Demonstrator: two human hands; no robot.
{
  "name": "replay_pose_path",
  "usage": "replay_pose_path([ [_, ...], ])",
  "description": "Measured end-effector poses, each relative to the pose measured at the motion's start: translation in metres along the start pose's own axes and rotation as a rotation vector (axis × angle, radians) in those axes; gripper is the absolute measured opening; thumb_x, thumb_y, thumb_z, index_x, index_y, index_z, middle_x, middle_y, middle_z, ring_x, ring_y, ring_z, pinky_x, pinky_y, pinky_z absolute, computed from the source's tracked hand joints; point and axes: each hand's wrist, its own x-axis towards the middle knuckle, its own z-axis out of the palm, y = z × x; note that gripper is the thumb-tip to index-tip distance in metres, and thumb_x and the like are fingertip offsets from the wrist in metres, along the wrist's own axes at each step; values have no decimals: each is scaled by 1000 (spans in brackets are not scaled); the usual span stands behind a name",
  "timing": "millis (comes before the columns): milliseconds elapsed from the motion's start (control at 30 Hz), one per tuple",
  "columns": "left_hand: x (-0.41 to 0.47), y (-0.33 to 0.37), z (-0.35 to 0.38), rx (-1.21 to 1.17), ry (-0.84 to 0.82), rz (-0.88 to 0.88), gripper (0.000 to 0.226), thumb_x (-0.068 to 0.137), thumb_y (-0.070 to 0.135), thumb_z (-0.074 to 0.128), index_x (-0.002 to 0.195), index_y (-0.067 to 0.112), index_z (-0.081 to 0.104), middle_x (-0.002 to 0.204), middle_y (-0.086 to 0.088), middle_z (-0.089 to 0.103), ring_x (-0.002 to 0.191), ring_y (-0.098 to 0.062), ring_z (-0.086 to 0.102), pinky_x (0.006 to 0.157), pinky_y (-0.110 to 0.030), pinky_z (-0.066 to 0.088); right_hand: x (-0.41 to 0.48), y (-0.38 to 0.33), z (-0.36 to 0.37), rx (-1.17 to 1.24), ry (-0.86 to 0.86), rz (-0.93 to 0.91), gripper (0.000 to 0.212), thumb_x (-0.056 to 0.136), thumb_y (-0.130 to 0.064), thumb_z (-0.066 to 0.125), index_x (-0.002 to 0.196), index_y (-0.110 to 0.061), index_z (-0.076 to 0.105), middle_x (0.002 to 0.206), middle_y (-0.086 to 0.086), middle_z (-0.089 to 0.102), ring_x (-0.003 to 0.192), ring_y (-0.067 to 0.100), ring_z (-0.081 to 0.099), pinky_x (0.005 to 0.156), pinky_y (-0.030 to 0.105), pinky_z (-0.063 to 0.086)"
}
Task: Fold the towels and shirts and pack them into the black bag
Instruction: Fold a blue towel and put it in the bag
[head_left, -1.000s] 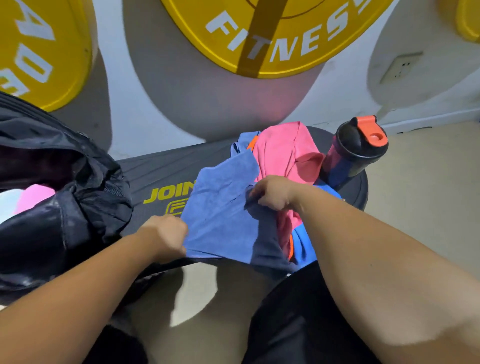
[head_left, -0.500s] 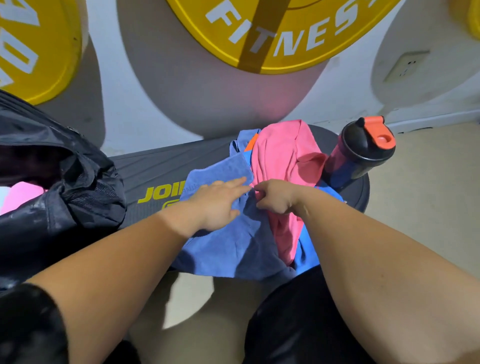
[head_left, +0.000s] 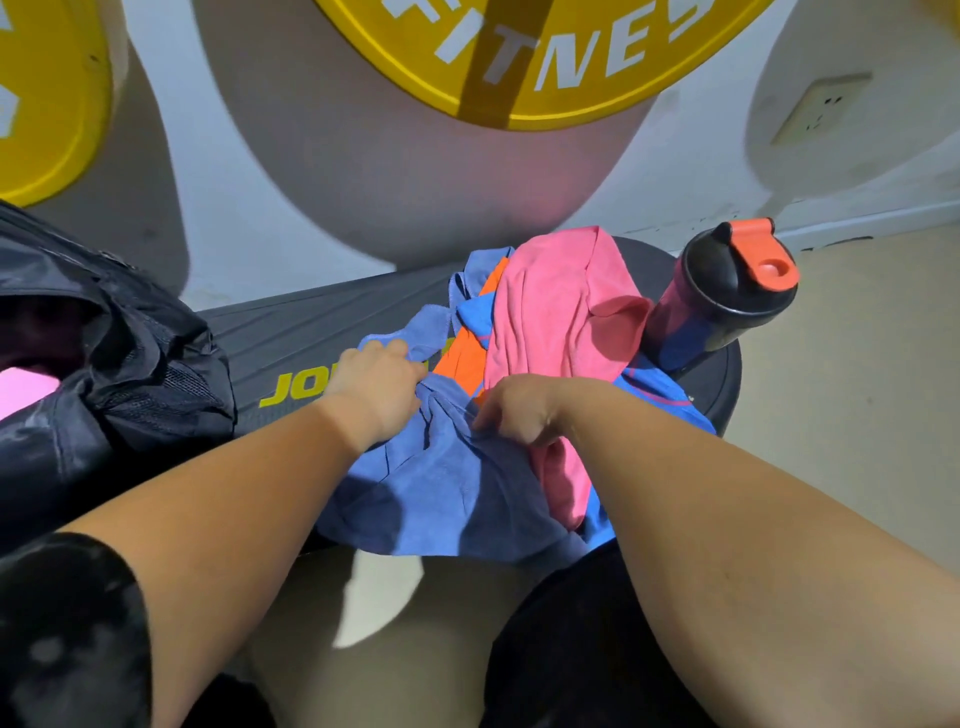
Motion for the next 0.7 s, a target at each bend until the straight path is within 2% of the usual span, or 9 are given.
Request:
replay_pose_path([
  [100,-6,-3,6,109,98,-25,42,87,57,57,122,34,59,119,-1,48,111,-26,46,87,-39,38,8,-8,4,-126,-66,-19,52,76,-16,55,126,-28,65,135,-4,57,121,27,53,103,35,44],
  [167,-8,-3,12,143,215,43,45,86,51,60,126,31,56,126,-1,47,116,-26,44,93,-43,37,10,-12,5,-190,-80,-2,51,79,-15,54,128,-29,62,139,-2,53,123,27,50,102,37,43],
  [200,-7,-2,15,128,251,114,49,86,46,62,132,30,52,135,0,45,125,-27,42,100,-47,36,11,-13,6,-176,-82,-4,45,80,-12,54,121,-27,64,136,-1,54,120,27,51,97,36,43],
  [267,-2,3,18,63,221,296,50,89,35,60,138,31,50,150,5,40,142,-23,32,111,-53,26,11,-14,5,-82,-64,-18,21,77,-11,54,83,-29,62,112,-2,60,102,25,52,84,34,43],
  [333,1,7,15,-93,162,350,37,91,26,54,128,32,60,142,10,51,141,-18,34,112,-50,24,5,-11,5,40,8,-42,26,78,-4,54,72,-29,58,94,-6,61,93,23,53,84,42,49],
  [400,3,6,12,-329,116,286,34,89,20,53,117,33,66,118,9,64,125,-20,50,105,-43,33,-6,-8,3,201,125,-28,34,84,-1,54,102,-23,73,112,-6,67,103,18,59,99,38,49],
  [467,-2,5,5,-498,32,254,41,86,13,50,116,35,66,108,8,68,111,-21,56,97,-41,41,-17,-2,3,446,256,12,37,90,-2,56,120,-16,71,118,-2,69,105,15,62,101,31,49],
  [567,-17,5,-10,-849,-62,153,34,96,12,44,114,27,68,109,2,70,103,-20,60,93,-39,48,-29,0,3,782,394,0,26,91,1,59,108,-12,75,96,9,73,85,19,65,91,40,57],
  [700,-44,-5,-35,-1044,99,82,28,98,27,57,75,14,64,68,-5,56,64,-15,46,65,-34,41,-40,-22,-2,888,537,-88,18,90,5,62,102,-1,76,88,15,71,79,21,64,87,38,58],
])
